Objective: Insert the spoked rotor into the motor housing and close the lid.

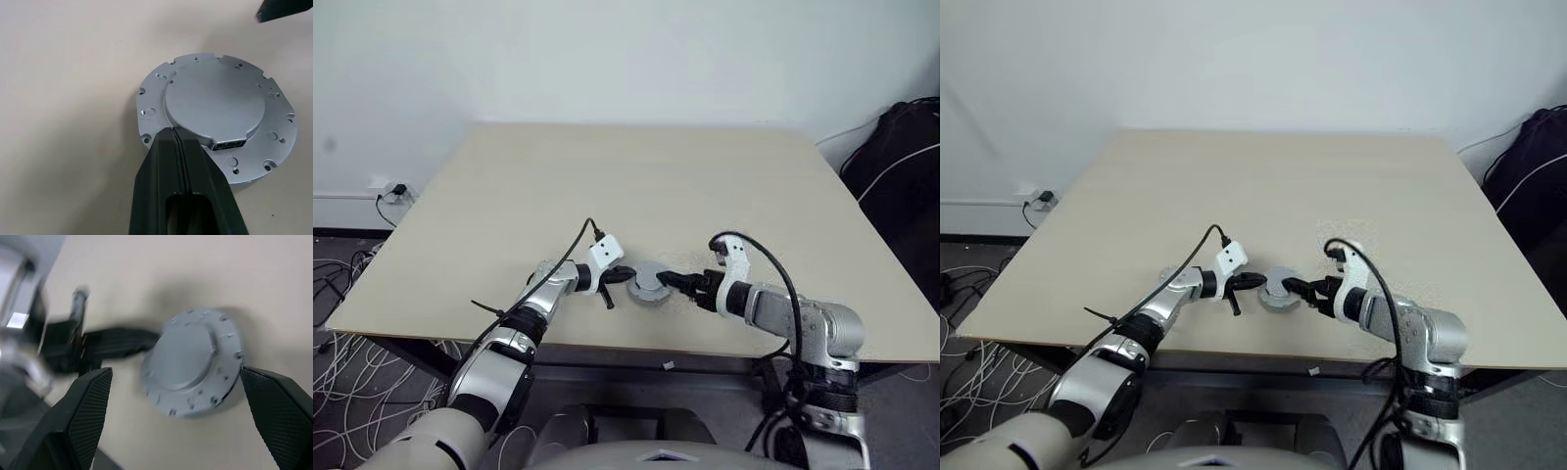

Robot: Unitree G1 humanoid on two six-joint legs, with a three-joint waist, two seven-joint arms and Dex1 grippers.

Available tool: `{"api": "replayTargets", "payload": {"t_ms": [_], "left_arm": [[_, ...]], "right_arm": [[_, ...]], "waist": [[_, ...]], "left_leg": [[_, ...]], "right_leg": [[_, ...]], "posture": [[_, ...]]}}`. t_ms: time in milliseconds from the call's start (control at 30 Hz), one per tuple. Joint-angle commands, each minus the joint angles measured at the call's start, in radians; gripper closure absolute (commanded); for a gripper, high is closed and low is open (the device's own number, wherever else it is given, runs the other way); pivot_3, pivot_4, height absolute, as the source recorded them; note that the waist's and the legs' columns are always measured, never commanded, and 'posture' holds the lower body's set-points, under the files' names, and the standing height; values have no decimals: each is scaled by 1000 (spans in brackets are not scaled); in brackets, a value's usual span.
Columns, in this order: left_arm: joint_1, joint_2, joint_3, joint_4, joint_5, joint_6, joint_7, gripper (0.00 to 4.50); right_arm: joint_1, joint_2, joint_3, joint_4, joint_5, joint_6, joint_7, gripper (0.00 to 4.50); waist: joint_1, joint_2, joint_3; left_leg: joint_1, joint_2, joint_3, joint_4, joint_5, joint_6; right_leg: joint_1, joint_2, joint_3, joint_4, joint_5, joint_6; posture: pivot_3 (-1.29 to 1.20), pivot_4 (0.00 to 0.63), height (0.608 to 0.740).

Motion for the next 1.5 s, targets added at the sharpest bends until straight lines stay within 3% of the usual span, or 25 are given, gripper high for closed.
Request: {"api": "replayTargets", "payload": {"t_ms": [33, 500, 1167, 1500], "left_arm": [[-15, -4, -10, 13, 12, -7, -4, 4500], [-14, 3, -11, 18, 14, -13, -7, 4500], [-17, 5, -7, 7, 13, -4, -9, 4500], [-22, 8, -4, -1, 13, 3, -11, 4500]], "right_arm": [[-61, 48, -110, 27, 10, 60, -87, 19], [-130, 158, -255, 65, 19, 230, -163, 19], [-173, 221, -295, 279, -47, 99, -226, 19], [-194, 254, -353, 331, -8, 65, -243, 19]], "waist": [[1, 0, 0], [-12, 2, -1], [-16, 3, -2], [-27, 3, -2]], "left_leg": [[0, 0, 0, 0, 0, 0], [1, 0, 0, 0, 0, 0], [2, 0, 0, 0, 0, 0], [4, 0, 0, 0, 0, 0]], "right_leg": [[-1, 0, 0, 0, 0, 0], [-1, 0, 0, 1, 0, 0], [-1, 0, 0, 1, 0, 0], [0, 0, 0, 1, 0, 0]], "posture": [[0, 0, 740], [0, 0, 740], [0, 0, 740], [0, 0, 740]]}}
